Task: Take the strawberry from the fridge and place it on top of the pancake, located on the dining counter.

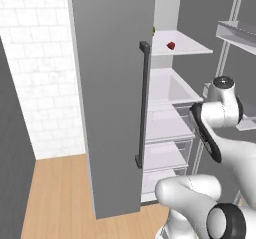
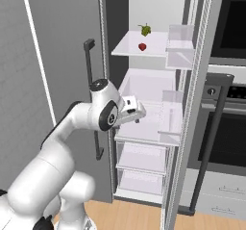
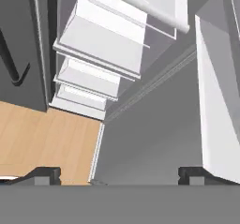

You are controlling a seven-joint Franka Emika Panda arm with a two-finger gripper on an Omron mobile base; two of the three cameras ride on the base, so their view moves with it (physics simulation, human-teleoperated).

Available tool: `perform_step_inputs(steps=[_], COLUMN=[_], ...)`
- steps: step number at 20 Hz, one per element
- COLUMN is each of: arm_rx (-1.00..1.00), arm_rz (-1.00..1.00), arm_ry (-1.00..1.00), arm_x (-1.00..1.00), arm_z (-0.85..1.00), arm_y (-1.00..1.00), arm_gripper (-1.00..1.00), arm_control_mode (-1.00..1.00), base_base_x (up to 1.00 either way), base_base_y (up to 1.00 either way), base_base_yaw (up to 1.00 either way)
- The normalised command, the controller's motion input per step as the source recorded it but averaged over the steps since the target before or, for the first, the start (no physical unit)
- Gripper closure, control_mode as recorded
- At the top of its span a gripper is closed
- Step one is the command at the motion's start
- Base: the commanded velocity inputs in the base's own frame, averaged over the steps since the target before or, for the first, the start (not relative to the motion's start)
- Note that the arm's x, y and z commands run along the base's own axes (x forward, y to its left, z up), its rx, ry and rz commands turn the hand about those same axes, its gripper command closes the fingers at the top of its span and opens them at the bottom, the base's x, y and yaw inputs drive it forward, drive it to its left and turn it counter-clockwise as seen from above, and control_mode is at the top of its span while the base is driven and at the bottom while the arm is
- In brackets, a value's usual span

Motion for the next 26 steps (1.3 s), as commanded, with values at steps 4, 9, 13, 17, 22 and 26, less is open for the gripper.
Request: perform_step_inputs(steps=[4,9,13,17,22,26], arm_rx=[0.51,0.21,0.03,0.02,0.03,0.04], arm_rz=[-0.04,-0.25,-0.33,-0.32,-0.03,0.0], arm_ry=[0.15,0.09,0.09,0.07,0.0,0.0], arm_x=[-0.36,-0.81,-0.8,-0.42,0.0,0.01], arm_z=[0.12,0.14,0.21,0.01,-0.12,-0.25], arm_y=[0.71,0.69,0.83,0.86,0.65,0.21], arm_gripper=[-1.0,-1.0,-1.0,-1.0,-1.0,-1.0], arm_control_mode=[-1.0,-1.0,-1.0,-1.0,-1.0,-1.0], base_base_x=[0.0,0.0,0.0,0.0,0.0,0.0], base_base_y=[0.0,0.0,0.0,0.0,0.0,0.0], base_base_yaw=[0.0,0.0,0.0,0.0,0.0,0.0])
